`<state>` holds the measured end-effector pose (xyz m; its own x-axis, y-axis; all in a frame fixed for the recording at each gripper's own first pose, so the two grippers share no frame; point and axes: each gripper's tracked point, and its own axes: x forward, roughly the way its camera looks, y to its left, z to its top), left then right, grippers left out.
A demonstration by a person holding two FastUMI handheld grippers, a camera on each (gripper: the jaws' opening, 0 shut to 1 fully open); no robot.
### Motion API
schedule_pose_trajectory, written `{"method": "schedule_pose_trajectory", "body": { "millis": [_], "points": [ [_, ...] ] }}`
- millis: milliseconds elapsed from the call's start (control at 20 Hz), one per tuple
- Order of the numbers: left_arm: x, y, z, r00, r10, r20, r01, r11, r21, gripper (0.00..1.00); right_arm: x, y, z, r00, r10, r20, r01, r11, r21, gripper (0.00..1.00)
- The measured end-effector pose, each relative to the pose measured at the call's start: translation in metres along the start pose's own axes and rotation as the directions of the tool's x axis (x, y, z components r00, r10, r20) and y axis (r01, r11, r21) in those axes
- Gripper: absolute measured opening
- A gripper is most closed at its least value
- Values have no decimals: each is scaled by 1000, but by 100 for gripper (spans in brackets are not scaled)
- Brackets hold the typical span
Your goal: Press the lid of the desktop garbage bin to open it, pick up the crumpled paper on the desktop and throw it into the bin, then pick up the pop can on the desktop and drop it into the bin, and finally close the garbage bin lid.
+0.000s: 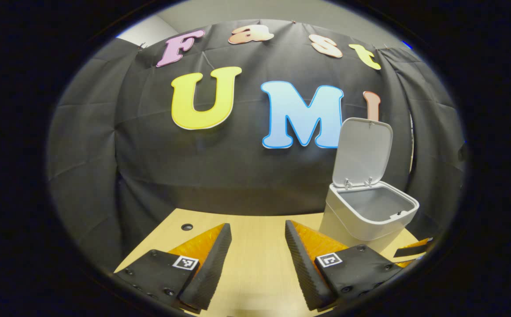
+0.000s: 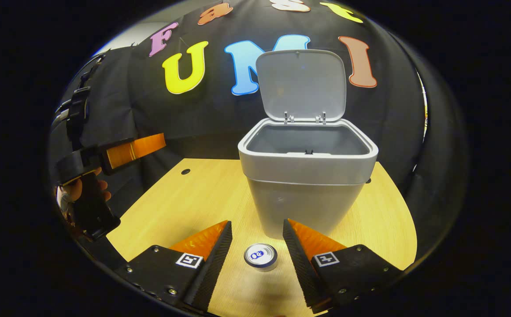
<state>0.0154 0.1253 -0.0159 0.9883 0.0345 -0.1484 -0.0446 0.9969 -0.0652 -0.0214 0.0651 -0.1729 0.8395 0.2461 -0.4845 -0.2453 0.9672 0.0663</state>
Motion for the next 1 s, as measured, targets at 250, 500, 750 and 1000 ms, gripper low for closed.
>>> {"method": "schedule_pose_trajectory", "body": {
  "millis": [250, 500, 750, 1000],
  "points": [
    [-7, 19, -5, 999, 36, -10, -36, 999, -5, 82, 16, 0, -29, 994, -9, -108, 11, 1000, 16, 77],
    [-17, 43, -13, 996, 84, -22, -84, 996, -14, 85, 37, 4, -67, 974, -18, -224, 20, 1000, 9, 82],
    [-24, 62, -18, 992, 125, -30, -125, 992, -19, 85, 50, 3, -82, 959, -34, -281, 33, 999, -11, 82],
    [-17, 73, -28, 988, 143, -50, -145, 989, -28, 85, 65, 2, -94, 944, -38, -327, 35, 999, -16, 93]
  ]
}}
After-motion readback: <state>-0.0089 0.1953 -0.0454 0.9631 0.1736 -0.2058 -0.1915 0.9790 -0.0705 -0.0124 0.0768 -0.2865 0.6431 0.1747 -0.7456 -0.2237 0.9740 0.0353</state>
